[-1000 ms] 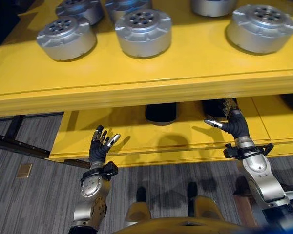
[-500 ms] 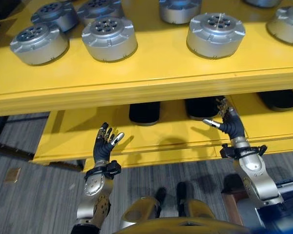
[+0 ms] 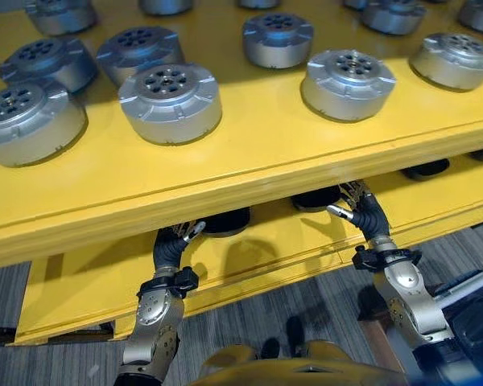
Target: Move parts from the plastic box to the shelf.
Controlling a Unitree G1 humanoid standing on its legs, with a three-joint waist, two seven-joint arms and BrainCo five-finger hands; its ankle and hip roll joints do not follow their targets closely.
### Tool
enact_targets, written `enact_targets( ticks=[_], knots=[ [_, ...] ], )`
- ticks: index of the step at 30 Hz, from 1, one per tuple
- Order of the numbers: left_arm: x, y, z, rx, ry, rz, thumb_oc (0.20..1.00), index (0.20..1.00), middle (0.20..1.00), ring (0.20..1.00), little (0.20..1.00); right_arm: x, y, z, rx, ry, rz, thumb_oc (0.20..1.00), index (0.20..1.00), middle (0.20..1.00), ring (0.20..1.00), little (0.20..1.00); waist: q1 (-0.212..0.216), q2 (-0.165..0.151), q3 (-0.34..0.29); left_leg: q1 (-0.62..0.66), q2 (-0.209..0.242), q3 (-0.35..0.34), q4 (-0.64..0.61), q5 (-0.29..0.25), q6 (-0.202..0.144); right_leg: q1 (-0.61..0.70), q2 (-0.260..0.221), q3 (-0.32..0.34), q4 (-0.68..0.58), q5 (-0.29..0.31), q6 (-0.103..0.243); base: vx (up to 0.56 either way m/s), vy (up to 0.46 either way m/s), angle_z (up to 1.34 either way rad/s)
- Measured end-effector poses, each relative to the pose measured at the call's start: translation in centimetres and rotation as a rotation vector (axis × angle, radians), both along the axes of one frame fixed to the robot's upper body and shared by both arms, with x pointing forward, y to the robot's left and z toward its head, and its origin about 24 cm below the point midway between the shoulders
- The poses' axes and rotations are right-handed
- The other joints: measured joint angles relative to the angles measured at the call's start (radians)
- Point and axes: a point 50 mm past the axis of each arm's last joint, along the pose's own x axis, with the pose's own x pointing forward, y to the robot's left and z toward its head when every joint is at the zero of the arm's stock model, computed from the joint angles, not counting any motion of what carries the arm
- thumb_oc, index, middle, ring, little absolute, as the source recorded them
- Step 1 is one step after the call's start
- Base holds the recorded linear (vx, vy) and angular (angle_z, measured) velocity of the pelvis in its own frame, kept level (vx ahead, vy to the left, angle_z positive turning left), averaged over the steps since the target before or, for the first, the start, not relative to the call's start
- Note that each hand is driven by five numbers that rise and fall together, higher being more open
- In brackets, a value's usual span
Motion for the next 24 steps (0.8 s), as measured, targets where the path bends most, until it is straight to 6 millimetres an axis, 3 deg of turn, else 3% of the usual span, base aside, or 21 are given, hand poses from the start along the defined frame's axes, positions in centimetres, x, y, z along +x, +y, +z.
enact_targets(
  ticks=[3,5,7,8,9,10,12,13,16,17,20,21,24],
  knots=[
    [0.3,0.5,0.4,0.028,-0.007,-0.003,1.0,1.0,1.0,1.0,1.0,0.0,0.0,-0.1,0.005,0.006,-0.002,1.0,1.0,1.0,1.0,1.0,-0.028,0.0,0.0,0.0,0.0,0.032,-0.026,0.012,0.02,-0.044,-0.001,0.014,0.065,-0.023,0.034,-0.09,0.096,-0.36],
    [0.2,0.5,0.3,0.032,-0.002,-0.003,1.0,1.0,1.0,1.0,1.0,0.1,0.5,-0.1,0.021,0.004,0.006,1.0,1.0,1.0,1.0,1.0,-0.025,-0.007,0.001,-0.01,0.006,0.098,-0.035,0.016,0.029,-0.093,-0.001,0.005,0.119,-0.033,0.053,-0.12,0.073,-0.78],
    [-0.3,1.0,0.0,0.035,0.015,0.027,1.0,1.0,1.0,1.0,1.0,0.9,2.2,0.5,0.05,-0.018,0.052,1.0,1.0,1.0,1.0,1.0,0.018,0.004,0.008,-0.047,0.036,0.228,-0.028,0.012,0.04,-0.179,-0.019,-0.124,0.232,-0.047,0.072,-0.09,0.038,-1.56],
    [-0.6,1.2,0.0,0.036,0.02,0.045,1.0,1.0,1.0,1.0,1.0,1.3,3.1,0.7,0.058,-0.025,0.076,1.0,1.0,1.0,1.0,1.0,0.023,0.008,0.008,-0.069,0.052,0.269,-0.009,0.004,0.045,-0.201,-0.048,-0.217,0.271,-0.054,0.081,-0.07,0.035,-1.39],
    [-0.7,1.3,-0.1,0.031,0.025,0.055,1.0,1.0,1.0,1.0,1.0,1.5,3.6,0.8,0.068,-0.033,0.089,1.0,1.0,1.0,1.0,1.0,0.035,0.019,0.014,-0.071,0.068,0.313,-0.015,0.004,0.046,-0.201,-0.098,-0.353,0.293,-0.067,0.068,-0.03,0.016,-1.24],
    [-0.5,1.2,0.0,0.024,0.016,0.058,1.0,1.0,1.0,1.0,1.0,1.4,3.7,0.8,0.07,-0.032,0.094,1.0,1.0,1.0,1.0,1.0,0.061,0.023,0.018,-0.07,0.074,0.309,-0.018,0.005,0.048,-0.187,-0.16,-0.459,0.3,-0.088,0.069,0.0,-0.031,-0.88],
    [-0.8,1.7,-0.1,0.022,0.019,0.082,1.0,1.0,1.0,1.0,1.0,1.3,3.6,0.4,0.056,-0.012,0.091,1.0,1.0,1.0,1.0,1.0,0.067,0.029,0.019,-0.065,0.097,0.36,-0.029,0.007,0.053,-0.134,-0.246,-0.479,0.327,-0.103,0.072,0.03,-0.076,-0.74],
    [-1.3,2.3,-0.1,0.025,0.026,0.108,1.0,1.0,1.0,1.0,1.0,1.4,3.7,0.4,0.065,-0.014,0.096,1.0,1.0,1.0,1.0,1.0,0.083,0.035,0.015,-0.059,0.111,0.395,-0.045,0.003,0.046,-0.115,-0.276,-0.442,0.335,-0.1,0.084,0.01,-0.037,-0.9],
    [-2.1,3.2,-0.4,0.031,0.049,0.142,1.0,1.0,1.0,1.0,1.0,1.5,3.9,0.6,0.074,-0.022,0.098,1.0,1.0,1.0,1.0,1.0,0.099,0.028,0.013,-0.068,0.111,0.428,-0.053,0.005,0.043,-0.023,-0.36,-0.417,0.206,-0.069,0.134,0.05,-0.139,-0.73],
    [-2.5,3.7,-0.5,0.037,0.057,0.161,1.0,1.0,1.0,1.0,1.0,1.5,4.0,0.5,0.065,-0.014,0.111,1.0,1.0,1.0,1.0,1.0,0.115,0.02,0.013,-0.07,0.117,0.478,-0.075,0.017,0.019,0.023,-0.402,-0.442,0.085,-0.045,0.173,0.09,-0.165,-0.81],
    [-2.5,4.1,-0.3,0.043,0.051,0.176,1.0,1.0,1.0,1.0,1.0,0.9,3.8,-0.2,0.048,0.018,0.111,1.0,1.0,1.0,1.0,1.0,0.106,-0.021,0.001,-0.068,0.114,0.479,-0.103,0.037,-0.011,0.078,-0.373,-0.436,-0.032,-0.027,0.193,0.1,-0.175,-0.24],
    [-2.6,4.3,-0.3,0.045,0.05,0.181,1.0,1.0,1.0,1.0,1.0,0.9,3.8,-0.3,0.046,0.024,0.117,1.0,1.0,1.0,1.0,1.0,0.11,-0.041,-0.003,-0.069,0.116,0.481,-0.109,0.043,-0.023,0.085,-0.35,-0.419,-0.066,-0.001,0.171,0.06,-0.152,0.01],
    [-3.0,3.8,-0.7,0.022,0.067,0.178,1.0,1.0,1.0,1.0,1.0,1.0,3.0,-0.3,0.023,0.024,0.102,1.0,1.0,1.0,1.0,1.0,0.099,-0.038,-0.006,-0.073,0.174,0.399,-0.104,0.046,-0.065,0.1,-0.263,-0.417,-0.122,0.031,0.128,0.12,-0.26,-0.22]
  ],
)
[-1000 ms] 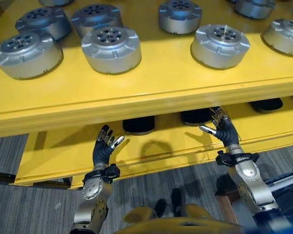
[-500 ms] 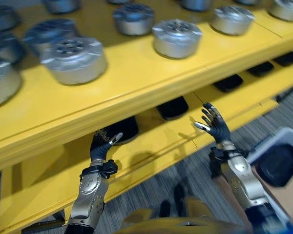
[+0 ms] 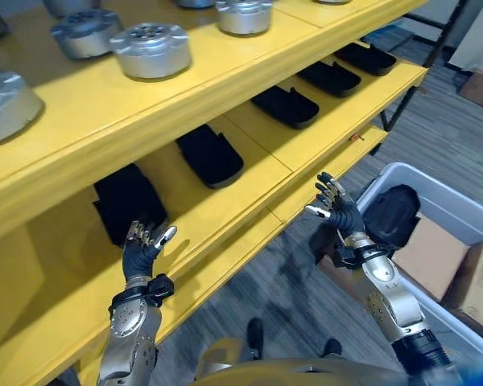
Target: Move parts from the plastic box to the shelf.
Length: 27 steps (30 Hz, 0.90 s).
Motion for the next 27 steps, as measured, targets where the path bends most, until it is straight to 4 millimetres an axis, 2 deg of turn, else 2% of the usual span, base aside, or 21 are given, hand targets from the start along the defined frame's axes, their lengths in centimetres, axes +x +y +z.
enact_targets(
  ticks=[1,4,7,13,16,17,21,22,24,25,26,27],
  knots=[
    [-0.1,0.0,0.0,-0.007,0.001,0.004,1.0,1.0,1.0,1.0,1.0,-0.2,-0.2,-0.2,-0.007,0.008,-0.001,1.0,1.0,1.0,1.0,1.0,-0.012,-0.001,0.0,-0.001,0.016,-0.008,0.0,0.002,-0.016,0.011,0.017,-0.011,-0.014,0.003,-0.007,0.09,-0.182,0.09],
    [-0.2,-0.1,-0.2,-0.014,0.006,0.0,1.0,1.0,1.0,1.0,1.0,-0.7,-1.2,-0.6,-0.024,0.024,-0.028,1.0,1.0,1.0,1.0,1.0,-0.019,0.0,-0.002,0.0,0.057,-0.034,-0.019,0.016,-0.035,0.019,0.073,-0.009,-0.052,0.005,-0.039,0.07,-0.134,-0.03],
    [-0.2,-0.8,-0.4,-0.029,0.014,-0.024,1.0,1.0,1.0,1.0,1.0,-1.2,-2.8,-0.7,-0.044,0.034,-0.079,1.0,1.0,1.0,1.0,1.0,-0.041,0.021,-0.005,-0.001,0.093,-0.06,-0.035,0.031,-0.036,0.019,0.119,-0.008,-0.07,0.002,-0.071,0.09,-0.178,-0.11],
    [-0.3,-1.1,-0.5,-0.038,0.02,-0.034,1.0,1.0,1.0,1.0,1.0,-1.7,-4.2,-1.0,-0.076,0.05,-0.111,1.0,1.0,1.0,1.0,1.0,-0.081,0.044,0.006,-0.001,0.134,-0.062,-0.043,0.031,-0.041,0.016,0.162,-0.007,-0.067,-0.01,-0.086,0.04,-0.137,-0.06],
    [-0.3,-1.4,-0.6,-0.049,0.022,-0.041,1.0,1.0,1.0,1.0,1.0,-2.4,-5.0,-1.5,-0.085,0.075,-0.13,1.0,1.0,1.0,1.0,1.0,-0.089,0.044,0.008,0.0,0.153,-0.064,-0.053,0.034,-0.051,0.007,0.18,-0.006,-0.072,-0.021,-0.091,0.05,-0.207,-0.04],
    [-0.3,-1.5,-0.7,-0.053,0.031,-0.046,1.0,1.0,1.0,1.0,1.0,-2.7,-5.1,-1.8,-0.078,0.088,-0.134,1.0,1.0,1.0,1.0,1.0,-0.095,0.042,0.009,-0.001,0.167,-0.061,-0.052,0.03,-0.068,0.004,0.194,-0.004,-0.072,-0.03,-0.097,0.06,-0.218,-0.12],
    [0.0,-1.7,-0.6,-0.055,0.027,-0.054,1.0,1.0,1.0,1.0,1.0,-3.1,-5.2,-2.1,-0.057,0.098,-0.159,1.0,1.0,1.0,1.0,1.0,-0.095,0.022,0.019,-0.03,0.193,-0.062,-0.006,0.017,-0.084,-0.018,0.222,0.022,-0.071,-0.034,-0.119,0.02,-0.178,-0.22],
    [0.5,-1.6,-0.2,-0.046,0.01,-0.062,1.0,1.0,1.0,1.0,1.0,-3.0,-5.2,-2.1,-0.052,0.098,-0.162,1.0,1.0,1.0,1.0,1.0,-0.091,-0.001,0.041,-0.055,0.19,-0.075,0.06,0.013,-0.089,-0.023,0.229,0.042,-0.063,-0.039,-0.138,0.03,-0.171,-0.38],
    [0.9,-1.2,0.2,-0.02,-0.004,-0.072,1.0,1.0,1.0,1.0,1.0,-3.0,-4.9,-2.1,-0.044,0.098,-0.151,1.0,1.0,1.0,1.0,1.0,-0.059,-0.058,0.072,-0.127,0.18,-0.142,0.236,0.012,-0.088,-0.032,0.223,0.081,-0.042,-0.055,-0.166,0.07,-0.084,-0.46],
    [1.5,-1.5,0.6,-0.019,-0.023,-0.091,1.0,1.0,1.0,1.0,1.0,-3.1,-5.1,-2.0,-0.043,0.088,-0.165,1.0,1.0,1.0,1.0,1.0,-0.066,-0.087,0.087,-0.225,0.16,-0.184,0.393,0.001,-0.083,-0.031,0.209,0.091,-0.043,-0.054,-0.199,0.13,0.034,-0.41],
    [1.7,-1.8,0.6,-0.033,-0.029,-0.092,1.0,1.0,1.0,1.0,1.0,-3.1,-5.3,-2.0,-0.047,0.091,-0.167,1.0,1.0,1.0,1.0,1.0,-0.055,-0.096,0.094,-0.247,0.144,-0.228,0.411,-0.011,-0.08,-0.026,0.208,0.09,-0.043,-0.043,-0.203,0.17,0.066,-0.2],
    [1.5,-2.2,0.1,-0.045,-0.01,-0.103,1.0,1.0,1.0,1.0,1.0,-3.0,-5.4,-1.9,-0.048,0.082,-0.172,1.0,1.0,1.0,1.0,1.0,-0.058,-0.088,0.1,-0.275,0.116,-0.282,0.357,-0.039,-0.092,-0.026,0.216,0.104,-0.042,-0.045,-0.207,0.12,0.088,-0.24]
  ],
)
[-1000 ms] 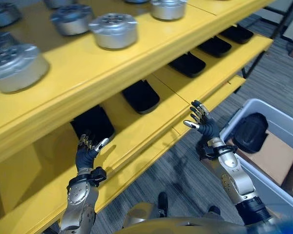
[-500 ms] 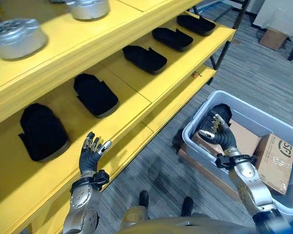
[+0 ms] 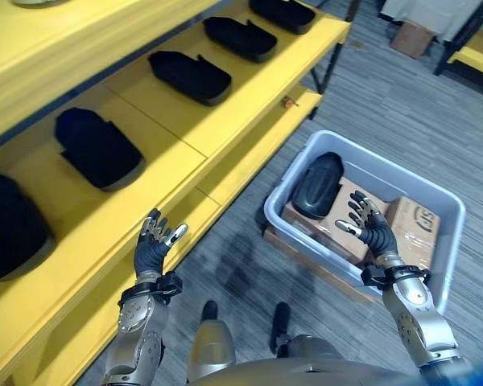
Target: Move parts from the plastic box to the shelf.
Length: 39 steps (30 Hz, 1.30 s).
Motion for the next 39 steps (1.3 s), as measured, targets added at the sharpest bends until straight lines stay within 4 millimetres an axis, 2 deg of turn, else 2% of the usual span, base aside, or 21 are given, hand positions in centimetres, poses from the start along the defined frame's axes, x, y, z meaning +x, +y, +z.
enact_targets(
  ticks=[1,2,3,6,8,9,10,11,12,14,16,20,24,27,30,31,32,34,36,37,39],
  knots=[
    [0.1,-0.4,-0.4,-0.009,0.013,-0.02,1.0,1.0,1.0,1.0,1.0,0.2,-0.2,0.2,-0.006,-0.006,-0.008,1.0,1.0,1.0,1.0,1.0,0.0,0.004,0.008,-0.001,-0.035,-0.076,-0.131,0.001,-0.001,-0.006,-0.006,0.005,0.003,-0.002,-0.004,0.08,0.067,-0.16],
    [0.3,-0.8,-0.6,-0.029,0.012,-0.023,1.0,1.0,1.0,1.0,1.0,1.0,-0.2,0.8,-0.016,-0.035,0.0,1.0,1.0,1.0,1.0,1.0,0.001,0.023,0.034,-0.029,-0.061,-0.099,-0.264,0.018,-0.017,-0.008,-0.001,0.024,0.004,-0.002,-0.006,0.12,0.123,-0.29],
    [0.2,-1.0,-0.7,-0.039,0.013,-0.02,1.0,1.0,1.0,1.0,1.0,1.5,0.0,1.3,-0.019,-0.056,0.008,1.0,1.0,1.0,1.0,1.0,0.007,0.043,0.05,-0.049,-0.071,-0.117,-0.32,0.022,-0.023,-0.005,0.003,0.037,0.002,-0.001,-0.007,0.13,0.163,-0.64],
    [-0.4,-0.7,-1.4,-0.048,0.04,0.007,1.0,1.0,1.0,1.0,1.0,2.3,1.2,1.6,-0.019,-0.072,0.058,1.0,1.0,1.0,1.0,1.0,0.057,0.103,0.061,-0.036,-0.08,-0.207,-0.317,0.034,-0.009,0.035,0.032,0.147,-0.018,0.004,0.021,0.15,0.226,-1.21],
    [-0.9,-0.6,-1.8,-0.068,0.053,0.035,1.0,1.0,1.0,1.0,1.0,1.9,1.3,1.7,-0.011,-0.077,0.061,1.0,1.0,1.0,1.0,1.0,0.035,0.132,0.047,0.027,-0.061,-0.158,-0.282,0.038,0.02,0.087,0.036,0.188,-0.023,0.001,0.051,0.11,0.182,-1.0],
    [-0.7,-0.9,-1.7,-0.068,0.048,0.019,1.0,1.0,1.0,1.0,1.0,1.1,0.7,1.2,-0.013,-0.059,0.034,1.0,1.0,1.0,1.0,1.0,0.009,0.139,0.038,0.04,-0.066,-0.137,-0.291,0.098,0.015,0.105,0.031,0.192,-0.02,-0.026,0.08,0.15,0.268,-0.33],
    [-0.2,-1.0,-0.9,-0.062,0.009,0.003,1.0,1.0,1.0,1.0,1.0,0.5,0.1,0.6,-0.016,-0.032,0.014,1.0,1.0,1.0,1.0,1.0,-0.006,0.128,0.039,0.048,-0.074,-0.111,-0.288,0.161,0.031,0.108,0.012,0.198,-0.015,-0.041,0.096,0.19,0.337,-0.34],
    [1.0,-0.7,0.3,-0.021,-0.039,-0.031,1.0,1.0,1.0,1.0,1.0,-0.3,0.2,-0.2,0.0,0.005,0.005,1.0,1.0,1.0,1.0,1.0,-0.015,0.079,0.038,0.064,-0.11,-0.065,-0.283,0.138,0.067,0.094,-0.038,0.226,0.014,-0.07,0.105,0.2,0.433,-0.68],
    [1.5,-0.3,0.8,0.011,-0.047,-0.046,1.0,1.0,1.0,1.0,1.0,-0.7,0.6,-0.3,0.022,0.006,0.009,1.0,1.0,1.0,1.0,1.0,-0.025,0.067,0.036,0.094,-0.131,-0.029,-0.276,0.114,0.102,0.103,-0.061,0.229,0.04,-0.074,0.108,0.13,0.313,-0.96],
    [1.5,0.3,1.1,0.032,-0.057,-0.038,1.0,1.0,1.0,1.0,1.0,-0.9,1.1,-0.2,0.035,0.001,0.035,1.0,1.0,1.0,1.0,1.0,-0.031,0.069,0.022,0.156,-0.152,0.042,-0.278,0.091,0.147,0.133,-0.096,0.226,0.063,-0.058,0.148,0.12,0.325,-1.01],
    [1.4,0.7,1.2,0.048,-0.055,-0.038,1.0,1.0,1.0,1.0,1.0,-0.5,1.4,0.1,0.038,-0.008,0.055,1.0,1.0,1.0,1.0,1.0,-0.03,0.062,0.009,0.173,-0.166,0.102,-0.287,0.069,0.171,0.115,-0.123,0.23,0.075,-0.048,0.167,0.07,0.211,-0.79],
    [0.9,1.3,1.0,0.057,-0.038,-0.015,1.0,1.0,1.0,1.0,1.0,-0.3,1.6,-0.1,0.042,0.009,0.066,1.0,1.0,1.0,1.0,1.0,-0.019,0.043,-0.006,0.177,-0.176,0.128,-0.307,0.061,0.175,0.097,-0.145,0.248,0.024,-0.014,0.214,0.06,0.178,-0.14],
    [-0.3,1.9,0.2,0.064,0.007,0.002,1.0,1.0,1.0,1.0,1.0,0.8,2.1,0.9,0.043,-0.04,0.091,1.0,1.0,1.0,1.0,1.0,0.003,0.031,-0.019,0.188,-0.178,0.157,-0.316,0.055,0.179,0.084,-0.146,0.255,0.034,-0.019,0.223,0.04,0.124,-0.29],
    [-0.1,1.8,0.4,0.065,0.001,0.0,1.0,1.0,1.0,1.0,1.0,1.0,2.3,1.1,0.043,-0.043,0.097,1.0,1.0,1.0,1.0,1.0,0.004,0.029,-0.02,0.181,-0.179,0.171,-0.304,0.045,0.173,0.075,-0.146,0.254,0.041,-0.036,0.214,0.0,0.109,-0.18],
    [-0.1,1.9,0.4,0.071,0.002,-0.003,1.0,1.0,1.0,1.0,1.0,1.3,3.4,1.2,0.047,-0.045,0.144,1.0,1.0,1.0,1.0,1.0,0.001,0.042,-0.015,0.171,-0.153,0.202,-0.3,0.045,0.168,0.013,-0.124,0.252,0.109,-0.041,0.214,-0.09,0.052,-0.4],
    [-0.2,2.1,0.4,0.083,0.006,-0.001,1.0,1.0,1.0,1.0,1.0,1.7,4.1,1.4,0.047,-0.055,0.17,1.0,1.0,1.0,1.0,1.0,0.02,0.048,-0.011,0.169,-0.13,0.243,-0.305,0.051,0.171,-0.02,-0.123,0.213,0.128,-0.036,0.214,-0.07,-0.062,-1.0],
    [-0.2,2.3,0.5,0.098,0.007,-0.003,1.0,1.0,1.0,1.0,1.0,2.1,4.8,1.6,0.046,-0.064,0.202,1.0,1.0,1.0,1.0,1.0,0.044,0.038,-0.012,0.165,-0.117,0.285,-0.309,0.047,0.173,-0.058,-0.136,0.123,0.128,-0.027,0.204,-0.01,-0.075,-0.99],
    [-0.1,2.2,0.8,0.097,-0.006,0.003,1.0,1.0,1.0,1.0,1.0,2.6,5.2,2.0,0.042,-0.081,0.222,1.0,1.0,1.0,1.0,1.0,0.033,0.039,-0.013,0.142,-0.116,0.305,-0.313,0.047,0.159,-0.085,-0.172,0.015,0.071,-0.023,0.204,0.05,-0.116,-0.43],
    [-0.5,1.9,0.3,0.082,0.011,0.0,1.0,1.0,1.0,1.0,1.0,2.3,5.1,1.5,0.042,-0.06,0.217,1.0,1.0,1.0,1.0,1.0,0.04,0.042,-0.01,0.135,-0.112,0.279,-0.318,0.059,0.142,-0.062,-0.159,0.024,0.029,0.029,0.198,0.07,-0.17,0.1],
    [-0.5,1.7,0.2,0.07,0.013,0.002,1.0,1.0,1.0,1.0,1.0,1.9,4.7,1.1,0.041,-0.041,0.205,1.0,1.0,1.0,1.0,1.0,0.02,0.042,-0.01,0.137,-0.111,0.259,-0.327,0.066,0.132,-0.058,-0.15,0.027,0.015,0.054,0.191,0.06,-0.132,0.51],
    [-0.8,0.9,-0.2,0.046,0.023,-0.012,1.0,1.0,1.0,1.0,1.0,1.2,4.4,0.6,0.043,-0.02,0.193,1.0,1.0,1.0,1.0,1.0,0.03,0.041,-0.016,0.14,-0.089,0.243,-0.362,0.086,0.102,-0.049,-0.124,0.003,-0.022,0.065,0.17,0.04,-0.129,0.24]
  ],
)
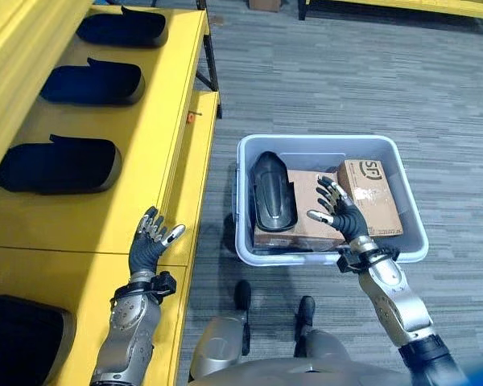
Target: Move parts from the plastic box to the shelf.
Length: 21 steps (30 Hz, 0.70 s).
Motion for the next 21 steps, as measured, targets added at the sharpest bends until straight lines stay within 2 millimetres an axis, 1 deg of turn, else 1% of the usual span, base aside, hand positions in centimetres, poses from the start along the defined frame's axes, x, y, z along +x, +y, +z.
enact_targets(
  ticks=[2,3,4,5,7,10,13,14,17,21],
  knots=[
    [-0.2,-0.6,-0.4,-0.009,0.023,-0.022,1.0,1.0,1.0,1.0,1.0,-0.1,-0.3,-0.1,-0.005,0.003,-0.006,1.0,1.0,1.0,1.0,1.0,-0.015,0.005,0.003,0.0,0.025,-0.018,-0.027,0.023,-0.023,0.002,0.03,-0.007,-0.008,0.001,-0.012,0.03,-0.158,0.05],
    [-0.1,-0.8,-0.4,-0.009,0.022,-0.036,1.0,1.0,1.0,1.0,1.0,-0.2,-0.4,-0.1,-0.007,0.007,-0.012,1.0,1.0,1.0,1.0,1.0,-0.017,0.005,0.004,-0.002,0.035,-0.022,-0.032,0.028,-0.026,-0.002,0.042,-0.009,-0.008,0.0,-0.021,0.02,-0.105,0.04],
    [0.1,-1.1,-0.3,-0.004,0.02,-0.055,1.0,1.0,1.0,1.0,1.0,-0.3,-0.5,-0.3,-0.009,0.013,-0.015,1.0,1.0,1.0,1.0,1.0,-0.03,0.006,0.005,-0.005,0.048,-0.023,-0.037,0.031,-0.031,-0.014,0.055,-0.01,-0.009,-0.002,-0.027,0.03,-0.089,-0.03],
    [0.2,-1.4,-0.3,-0.001,0.022,-0.075,1.0,1.0,1.0,1.0,1.0,-0.1,-0.5,0.2,-0.007,-0.005,-0.018,1.0,1.0,1.0,1.0,1.0,-0.036,0.01,0.007,-0.007,0.057,-0.025,-0.051,0.038,-0.04,-0.018,0.066,-0.011,-0.008,-0.006,-0.035,0.02,-0.086,-0.11],
    [1.1,-1.9,0.2,-0.003,-0.011,-0.095,1.0,1.0,1.0,1.0,1.0,-0.1,-0.9,0.3,-0.016,-0.008,-0.03,1.0,1.0,1.0,1.0,1.0,-0.063,0.026,0.02,-0.012,0.071,-0.025,-0.053,0.044,-0.037,-0.024,0.08,-0.016,-0.009,-0.003,-0.044,0.02,-0.098,-0.08],
    [2.4,-2.5,1.6,0.023,-0.075,-0.126,1.0,1.0,1.0,1.0,1.0,-0.1,-1.3,0.6,-0.027,-0.019,-0.043,1.0,1.0,1.0,1.0,1.0,-0.072,0.041,0.033,-0.035,0.083,-0.022,-0.053,0.047,-0.04,-0.05,0.091,-0.016,-0.008,-0.002,-0.046,-0.01,-0.067,-0.06],
    [3.8,-3.3,2.9,0.034,-0.135,-0.152,1.0,1.0,1.0,1.0,1.0,0.6,-1.3,1.4,-0.028,-0.052,-0.05,1.0,1.0,1.0,1.0,1.0,-0.085,0.055,0.051,-0.067,0.093,-0.021,-0.053,0.049,-0.044,-0.082,0.1,-0.013,-0.003,-0.001,-0.047,-0.03,-0.049,-0.03],
    [4.2,-3.4,3.3,0.034,-0.151,-0.158,1.0,1.0,1.0,1.0,1.0,0.9,-1.3,1.7,-0.028,-0.064,-0.052,1.0,1.0,1.0,1.0,1.0,-0.09,0.056,0.059,-0.072,0.094,-0.021,-0.053,0.05,-0.045,-0.088,0.101,-0.013,-0.004,-0.001,-0.047,-0.03,-0.031,-0.02],
    [5.9,-4.4,5.0,0.036,-0.226,-0.181,1.0,1.0,1.0,1.0,1.0,1.9,-1.0,3.5,-0.019,-0.144,-0.06,1.0,1.0,1.0,1.0,1.0,-0.099,0.058,0.089,-0.107,0.095,-0.012,-0.053,0.055,-0.05,-0.129,0.103,-0.005,-0.003,0.009,-0.062,-0.01,-0.024,-0.09],
    [7.6,-4.9,7.4,0.04,-0.318,-0.164,1.0,1.0,1.0,1.0,1.0,2.3,-0.9,4.8,-0.02,-0.211,-0.082,1.0,1.0,1.0,1.0,1.0,-0.117,0.055,0.125,-0.107,0.095,-0.007,-0.053,0.055,-0.051,-0.134,0.102,0.007,-0.004,0.01,-0.063,-0.01,-0.025,-0.08]
  ],
)
